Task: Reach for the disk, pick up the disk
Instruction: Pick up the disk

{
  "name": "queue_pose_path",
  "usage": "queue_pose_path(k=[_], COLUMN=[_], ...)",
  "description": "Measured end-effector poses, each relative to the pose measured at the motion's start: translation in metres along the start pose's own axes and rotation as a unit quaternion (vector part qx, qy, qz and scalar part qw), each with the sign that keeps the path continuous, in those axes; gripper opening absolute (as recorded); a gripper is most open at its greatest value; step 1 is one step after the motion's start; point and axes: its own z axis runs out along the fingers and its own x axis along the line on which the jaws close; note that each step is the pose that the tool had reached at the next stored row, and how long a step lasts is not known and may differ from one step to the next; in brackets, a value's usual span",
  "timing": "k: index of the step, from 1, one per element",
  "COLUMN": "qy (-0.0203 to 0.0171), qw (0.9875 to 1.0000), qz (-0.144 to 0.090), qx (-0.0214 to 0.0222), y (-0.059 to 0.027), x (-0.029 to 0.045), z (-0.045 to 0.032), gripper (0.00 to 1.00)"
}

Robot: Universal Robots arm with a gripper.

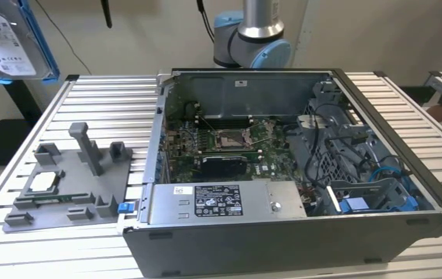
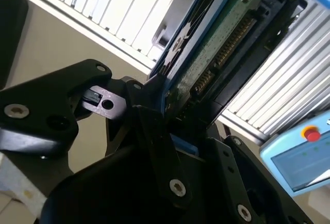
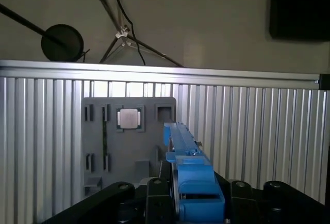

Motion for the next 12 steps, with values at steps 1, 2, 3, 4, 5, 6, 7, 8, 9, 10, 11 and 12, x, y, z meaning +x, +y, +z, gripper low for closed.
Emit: queue_pose_path(k=[1,2,3,4,5,6,7,8,9,10,11,12], qy=[0.0000,0.0000,0.0000,-0.0001,-0.0001,-0.0001,-0.0001,-0.0001,-0.0001,0.0000,-0.0001,-0.0001], qw=[1.0000,1.0000,1.0000,1.0000,1.0000,1.0000,1.0000,1.0000,1.0000,1.0000,1.0000,1.0000], qz=[0.000,0.000,0.000,0.000,0.000,0.000,0.000,0.000,0.000,0.000,0.000,0.000], qx=[0.0001,-0.0001,0.0000,0.0000,0.0000,0.0000,0.0000,0.0001,0.0001,-0.0002,0.0000,0.0000], y=[0.0000,0.0000,0.0000,0.0000,0.0000,0.0000,0.0000,-0.0002,-0.0005,-0.0010,-0.0019,-0.0028], x=[-0.0001,-0.0002,-0.0002,-0.0002,-0.0002,-0.0002,-0.0002,-0.0002,-0.0002,-0.0003,-0.0001,-0.0001], z=[-0.0015,-0.0024,-0.0024,-0.0024,-0.0024,-0.0024,-0.0024,-0.0023,-0.0023,-0.0026,-0.0024,-0.0025], gripper=[0.00,0.00,0.00,0.00,0.00,0.00,0.00,0.00,0.00,0.00,0.00,0.00])
